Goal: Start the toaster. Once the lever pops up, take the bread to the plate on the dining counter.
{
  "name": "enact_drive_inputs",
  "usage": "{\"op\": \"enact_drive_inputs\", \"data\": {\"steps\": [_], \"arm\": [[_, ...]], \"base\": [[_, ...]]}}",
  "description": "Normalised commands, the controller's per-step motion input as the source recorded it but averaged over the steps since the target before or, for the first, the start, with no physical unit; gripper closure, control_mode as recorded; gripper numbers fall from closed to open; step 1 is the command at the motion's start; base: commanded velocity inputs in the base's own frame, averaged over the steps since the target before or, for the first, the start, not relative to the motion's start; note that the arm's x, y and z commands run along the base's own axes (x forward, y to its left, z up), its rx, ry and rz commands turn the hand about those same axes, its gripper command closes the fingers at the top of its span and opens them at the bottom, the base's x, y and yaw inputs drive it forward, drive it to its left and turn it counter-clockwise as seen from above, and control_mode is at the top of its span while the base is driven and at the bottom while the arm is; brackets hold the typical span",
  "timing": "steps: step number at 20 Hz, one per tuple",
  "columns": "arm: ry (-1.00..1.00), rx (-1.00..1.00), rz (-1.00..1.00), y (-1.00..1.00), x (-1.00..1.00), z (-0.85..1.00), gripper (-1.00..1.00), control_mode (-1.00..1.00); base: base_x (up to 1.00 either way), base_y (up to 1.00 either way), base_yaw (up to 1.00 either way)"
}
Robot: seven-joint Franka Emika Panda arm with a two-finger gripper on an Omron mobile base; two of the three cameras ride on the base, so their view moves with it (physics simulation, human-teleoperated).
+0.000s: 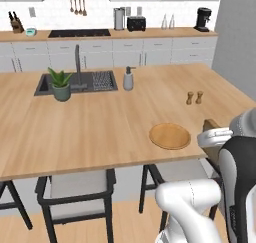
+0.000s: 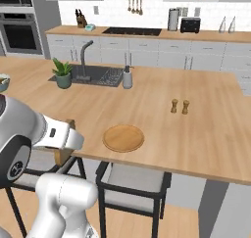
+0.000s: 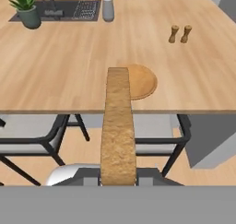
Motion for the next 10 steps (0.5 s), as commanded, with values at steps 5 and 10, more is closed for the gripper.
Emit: {"op": "enact_drive_inputs", "data": {"steps": [5, 10], "arm": [[0.01, 0.02, 0.00, -0.18, 0.24, -0.06, 1.00, -1.00], [0.07, 0.11, 0.00, -0.56, 0.88, -0.11, 1.00, -1.00]], "base": [[0.28, -0.15, 0.00], [0.00, 0.00, 0.00]]}}
